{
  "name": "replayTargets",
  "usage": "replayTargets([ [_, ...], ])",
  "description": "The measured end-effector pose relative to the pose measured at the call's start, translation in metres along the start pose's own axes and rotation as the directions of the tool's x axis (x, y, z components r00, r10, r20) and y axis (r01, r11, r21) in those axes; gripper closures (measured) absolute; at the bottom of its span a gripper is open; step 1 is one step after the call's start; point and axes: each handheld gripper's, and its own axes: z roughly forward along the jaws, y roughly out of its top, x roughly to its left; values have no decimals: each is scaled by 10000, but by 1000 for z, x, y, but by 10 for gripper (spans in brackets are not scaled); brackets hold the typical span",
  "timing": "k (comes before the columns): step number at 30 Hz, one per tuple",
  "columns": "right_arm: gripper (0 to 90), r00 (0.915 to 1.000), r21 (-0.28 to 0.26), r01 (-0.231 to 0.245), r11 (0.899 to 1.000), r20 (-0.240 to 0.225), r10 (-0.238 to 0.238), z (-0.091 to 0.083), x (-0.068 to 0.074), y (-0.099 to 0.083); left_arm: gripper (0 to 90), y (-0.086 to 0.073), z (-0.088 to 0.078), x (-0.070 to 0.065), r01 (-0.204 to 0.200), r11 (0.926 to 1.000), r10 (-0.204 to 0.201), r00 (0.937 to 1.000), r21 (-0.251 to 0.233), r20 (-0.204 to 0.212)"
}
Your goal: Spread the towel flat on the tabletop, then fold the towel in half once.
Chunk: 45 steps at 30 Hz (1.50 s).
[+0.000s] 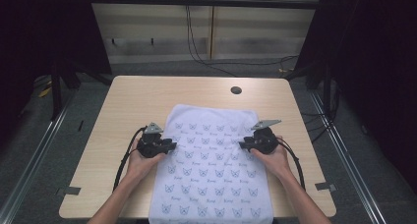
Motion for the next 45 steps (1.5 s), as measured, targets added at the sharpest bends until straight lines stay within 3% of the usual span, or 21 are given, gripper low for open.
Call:
replayTargets([
  [3,648,9988,-225,-380,9990,-332,372,0,-7,-3,697,-4,-6,-1,35,9999,-36,9999,157,103],
  [5,659,9989,-11,-229,9997,-406,229,-6,-5,-7,703,-8,-13,-4,-21,9996,12,9995,290,313],
  [7,673,9951,92,-271,9996,-949,278,-18,1,-18,722,-14,-19,-9,-221,9989,199,9984,403,530],
  [12,733,9946,258,368,9990,-976,-341,-33,17,-33,781,-27,-35,-31,-774,9934,703,9940,846,840],
  [14,771,9944,322,424,9986,-978,-390,-40,24,-40,849,-35,-43,-40,-1074,9893,967,9895,989,1070],
  [15,828,9927,365,629,9974,-1050,-587,-45,30,-46,862,-37,-45,-42,-1093,9886,967,9880,1034,1203],
  [17,839,9914,316,627,9975,-1173,-586,-47,31,-49,868,-42,-51,-47,-1081,9877,903,9842,1130,1524],
  [20,869,9886,396,485,9980,-1444,-423,-55,36,-57,868,-50,-57,-54,-973,9877,703,9755,1222,2086],
  [24,868,9832,537,734,9959,-1713,-633,-66,48,-68,854,-59,-67,-67,-1045,9851,698,9688,1365,2378],
  [25,863,9821,599,840,9947,-1740,-725,-69,52,-70,830,-61,-69,-70,-1083,9849,713,9645,1348,2544],
  [27,812,9788,667,1137,9913,-1788,-1002,-74,59,-74,737,-62,-71,-73,-1008,9863,643,9638,1302,2588],
  [28,780,9800,579,1130,9919,-1709,-1017,-75,59,-74,685,-60,-72,-72,-1067,9870,717,9619,1205,2640],
  [29,759,9818,338,807,9962,-1750,-736,-76,55,-73,672,-56,-73,-70,-895,9917,633,9647,922,2558],
  [31,731,9893,-138,283,9995,-1428,-299,-78,43,-64,639,-45,-72,-60,-672,9964,538,9732,526,2236],
  [32,689,9955,-305,147,9994,-927,-175,-74,27,-53,639,-40,-72,-54,-556,9979,479,9790,331,1980],
  [33,689,9955,-305,147,9994,-927,-175,-74,27,-53,639,-37,-71,-49,-435,9988,388,9829,225,1801],
  [34,644,9990,-296,-124,9995,-444,110,-70,13,-44,637,-33,-68,-43,-333,9993,304,9862,150,1627],
  [37,585,9990,-401,-438,9982,-26,437,-63,-3,-35,641,-25,-58,-24,-203,9997,186,9938,145,1100],
  [41,565,9955,-505,-744,9959,558,772,-44,-27,-18,730,-19,-48,-3,43,9998,-57,9970,174,774],
  [42,559,9938,-366,-744,9966,804,772,-39,-28,-16,735,-17,-47,6,234,9997,-237,9970,48,737],
  [45,560,9934,-246,-800,9965,800,818,-30,-31,-15,730,-15,-47,12,540,9981,-523,9970,-296,568],
])
